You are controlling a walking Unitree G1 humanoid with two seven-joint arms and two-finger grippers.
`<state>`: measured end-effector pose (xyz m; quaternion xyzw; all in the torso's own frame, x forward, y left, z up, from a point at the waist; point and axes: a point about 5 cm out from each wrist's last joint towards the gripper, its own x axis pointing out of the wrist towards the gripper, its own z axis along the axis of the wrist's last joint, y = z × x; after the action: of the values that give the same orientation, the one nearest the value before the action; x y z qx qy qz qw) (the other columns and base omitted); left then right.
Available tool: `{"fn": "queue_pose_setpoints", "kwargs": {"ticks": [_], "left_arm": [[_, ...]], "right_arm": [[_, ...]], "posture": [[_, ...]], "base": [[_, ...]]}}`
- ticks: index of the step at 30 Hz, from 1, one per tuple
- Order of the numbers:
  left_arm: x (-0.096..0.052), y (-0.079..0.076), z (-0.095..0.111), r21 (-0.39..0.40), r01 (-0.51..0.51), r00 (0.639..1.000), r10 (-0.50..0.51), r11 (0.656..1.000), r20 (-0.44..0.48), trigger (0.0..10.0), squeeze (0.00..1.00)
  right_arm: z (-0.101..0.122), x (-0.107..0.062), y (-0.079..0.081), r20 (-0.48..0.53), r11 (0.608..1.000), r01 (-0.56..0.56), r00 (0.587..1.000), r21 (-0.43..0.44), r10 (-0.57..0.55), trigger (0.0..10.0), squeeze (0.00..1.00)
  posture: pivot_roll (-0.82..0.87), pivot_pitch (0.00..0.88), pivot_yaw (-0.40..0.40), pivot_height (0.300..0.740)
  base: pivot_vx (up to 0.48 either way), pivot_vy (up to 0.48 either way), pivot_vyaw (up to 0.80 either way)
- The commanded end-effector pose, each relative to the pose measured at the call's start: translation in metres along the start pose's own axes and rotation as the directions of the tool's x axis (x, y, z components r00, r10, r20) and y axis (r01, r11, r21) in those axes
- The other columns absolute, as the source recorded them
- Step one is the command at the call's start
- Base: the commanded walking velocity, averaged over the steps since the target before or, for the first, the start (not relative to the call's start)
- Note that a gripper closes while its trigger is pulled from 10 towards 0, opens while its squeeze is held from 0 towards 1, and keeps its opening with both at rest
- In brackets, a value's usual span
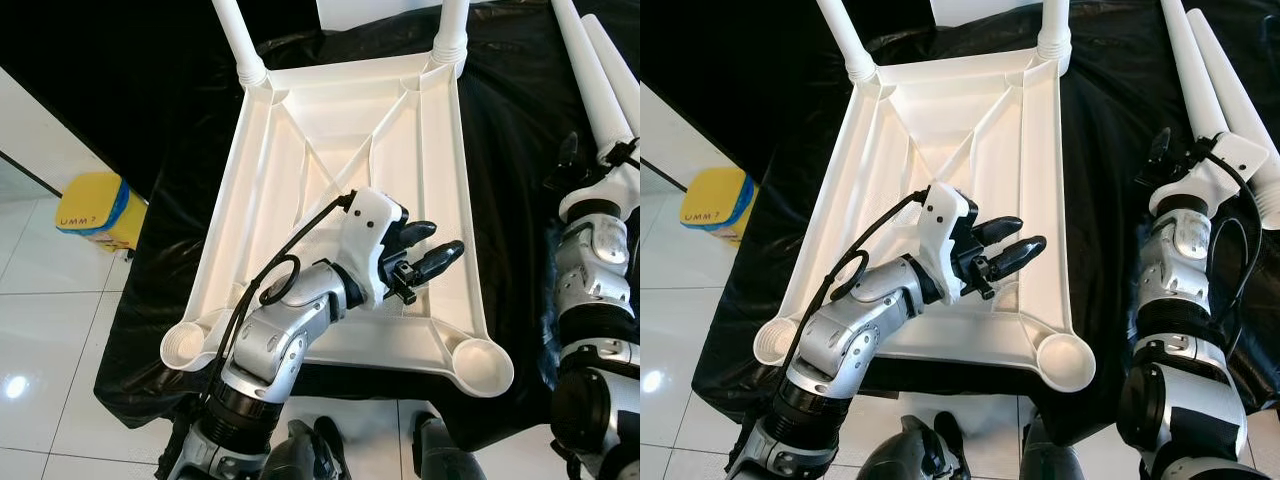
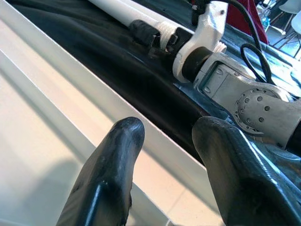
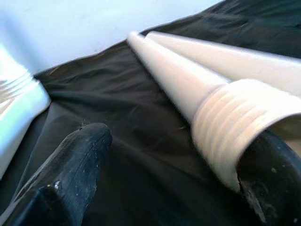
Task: Building children table
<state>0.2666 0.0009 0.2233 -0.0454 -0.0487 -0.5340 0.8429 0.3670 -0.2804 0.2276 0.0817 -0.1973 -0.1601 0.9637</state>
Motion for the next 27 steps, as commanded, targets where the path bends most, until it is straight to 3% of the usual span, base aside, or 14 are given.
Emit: {"fn": "queue_pose_setpoints", "kwargs": {"ticks": [1,2,4,5,16,27], "left_arm": [[-0.003,-0.002,-0.001,-0.010,-0.017,1.000,0.017,1.000,-0.003,10.0,0.00],[-0.003,-0.002,-0.001,-0.011,-0.022,1.000,0.022,1.000,-0.003,10.0,0.00],[-0.004,-0.002,-0.001,-0.012,-0.024,1.000,0.024,1.000,-0.003,10.0,0.00],[-0.003,-0.002,-0.001,-0.013,-0.027,1.000,0.027,1.000,-0.003,10.0,0.00],[-0.004,-0.001,0.000,-0.025,-0.063,0.998,0.063,0.998,0.003,10.0,0.00],[-0.001,0.004,0.002,-0.036,-0.086,0.996,0.086,0.996,0.013,10.0,0.00]], "right_arm": [[-0.002,0.008,0.009,-0.062,0.997,-0.076,0.995,-0.002,0.076,4.8,0.00],[0.000,0.013,0.009,-0.078,0.996,-0.086,0.993,-0.013,0.085,4.3,0.00],[0.001,0.016,0.009,-0.086,0.996,-0.089,0.993,-0.020,0.086,4.3,0.00],[0.003,0.018,0.007,-0.093,0.996,-0.085,0.992,-0.024,0.083,0.0,0.00],[0.005,0.020,0.000,-0.078,0.994,-0.109,0.991,-0.015,0.107,0.0,0.00],[0.007,0.013,0.009,0.029,0.987,-0.154,0.987,-0.044,0.155,0.0,0.00]], "posture": [[-0.17,0.279,0.185,0.740],[-0.17,0.279,0.184,0.740],[-0.17,0.279,0.184,0.740],[-0.16,0.281,0.177,0.740],[-0.14,0.276,0.160,0.740],[-0.15,0.244,0.122,0.740]], "base": [[0.000,0.000,0.00],[0.000,0.000,0.00],[0.000,0.000,0.00],[0.000,0.000,0.00],[0.000,0.000,0.00],[0.000,0.000,0.00]]}}
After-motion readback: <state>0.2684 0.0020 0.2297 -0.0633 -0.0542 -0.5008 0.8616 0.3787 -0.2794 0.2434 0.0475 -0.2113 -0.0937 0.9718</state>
